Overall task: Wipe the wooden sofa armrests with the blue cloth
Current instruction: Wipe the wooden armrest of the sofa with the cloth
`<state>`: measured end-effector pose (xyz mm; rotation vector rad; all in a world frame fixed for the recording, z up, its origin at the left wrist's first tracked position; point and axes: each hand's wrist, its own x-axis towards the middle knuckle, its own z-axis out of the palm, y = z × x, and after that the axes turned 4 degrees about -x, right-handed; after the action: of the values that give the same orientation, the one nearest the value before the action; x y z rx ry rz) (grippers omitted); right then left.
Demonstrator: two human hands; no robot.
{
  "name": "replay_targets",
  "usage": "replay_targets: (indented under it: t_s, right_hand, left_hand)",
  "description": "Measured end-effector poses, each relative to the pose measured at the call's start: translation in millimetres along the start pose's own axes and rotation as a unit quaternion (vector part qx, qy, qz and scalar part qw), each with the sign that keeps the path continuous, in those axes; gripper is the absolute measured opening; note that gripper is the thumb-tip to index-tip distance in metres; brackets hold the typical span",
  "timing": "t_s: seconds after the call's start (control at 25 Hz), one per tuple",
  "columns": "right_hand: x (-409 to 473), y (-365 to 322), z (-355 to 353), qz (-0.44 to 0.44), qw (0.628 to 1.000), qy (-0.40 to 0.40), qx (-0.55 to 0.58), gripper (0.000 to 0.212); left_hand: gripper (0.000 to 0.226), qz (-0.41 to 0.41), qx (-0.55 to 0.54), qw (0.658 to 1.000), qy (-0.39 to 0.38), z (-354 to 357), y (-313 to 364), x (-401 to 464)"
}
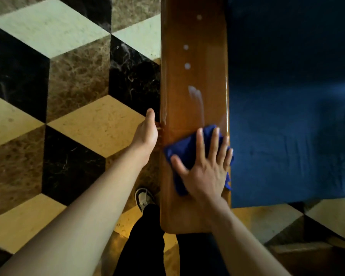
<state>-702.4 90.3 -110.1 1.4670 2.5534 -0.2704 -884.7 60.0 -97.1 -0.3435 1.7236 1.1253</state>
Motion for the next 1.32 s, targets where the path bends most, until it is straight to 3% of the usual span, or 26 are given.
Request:
replay_targets:
  t_s: [0.08,0.2,0.28,0.4,0.48,0.52,0.56,0.64,0.68,0.76,0.88,1.16,1.24,1.32]
  right_hand:
    - [64,-11,-16,0.077,0.997,-0.004,0.029,0.104]
    - [163,-16,-33,0.09,0.991,0.003,0.097,0.107]
    - [223,-9,-43,0.129,0.971,-0.009,0.2,0.104]
    - [254,13,-51,0.172,0.895,-0.048,0.408,0.067]
    - [214,34,-40,0.183,0.856,-0.057,0.479,0.047]
    - [181,41,-32,0.176,0.861,-0.061,0.473,0.047]
    - [142,45,-25,0.148,0.892,-0.062,0.423,0.054]
    - [79,40,-14,0.031,0.973,-0.044,0.224,0.076]
    - [69,32,-10,-0.018,0.991,-0.018,0.128,0.081]
    - [85,-1,-12,-0.068,0.997,0.01,0.041,0.089]
    - [163,-59,-27,-0.084,0.996,0.035,0.027,0.102]
    - [390,-144,-77,-0.012,0.998,0.06,0.016,0.102]
    - [387,-152,-76,0.0,0.997,0.074,0.019,0.089]
    - [329,-145,-64,-0.075,0.993,0.087,0.009,0.076]
  left_hand:
    - [0.08,0.021,0.027,0.999,0.01,6,8,9]
    - [0.075,0.034,0.047,0.998,0.022,12,15,25]
    - [0.077,0.034,0.058,0.997,0.033,14,19,34]
    - [0.076,0.036,0.057,0.996,0.049,18,28,37]
    - [0.071,0.036,0.067,0.995,0.058,20,37,36]
    - [0.07,0.039,0.068,0.995,0.062,21,42,36]
    - [0.069,0.044,0.069,0.994,0.066,22,47,37]
    - [0.07,0.056,0.074,0.993,0.068,28,64,43]
    - [0.07,0.064,0.076,0.993,0.069,31,73,50]
    - [0.071,0.081,0.078,0.991,0.076,36,95,64]
    - [0.066,0.084,0.061,0.992,0.075,39,127,90]
    - [0.072,0.064,-0.036,0.997,-0.004,39,204,166]
    - [0.074,0.059,-0.064,0.996,-0.024,36,221,180]
    - [0.069,0.04,-0.08,0.995,-0.041,31,234,187]
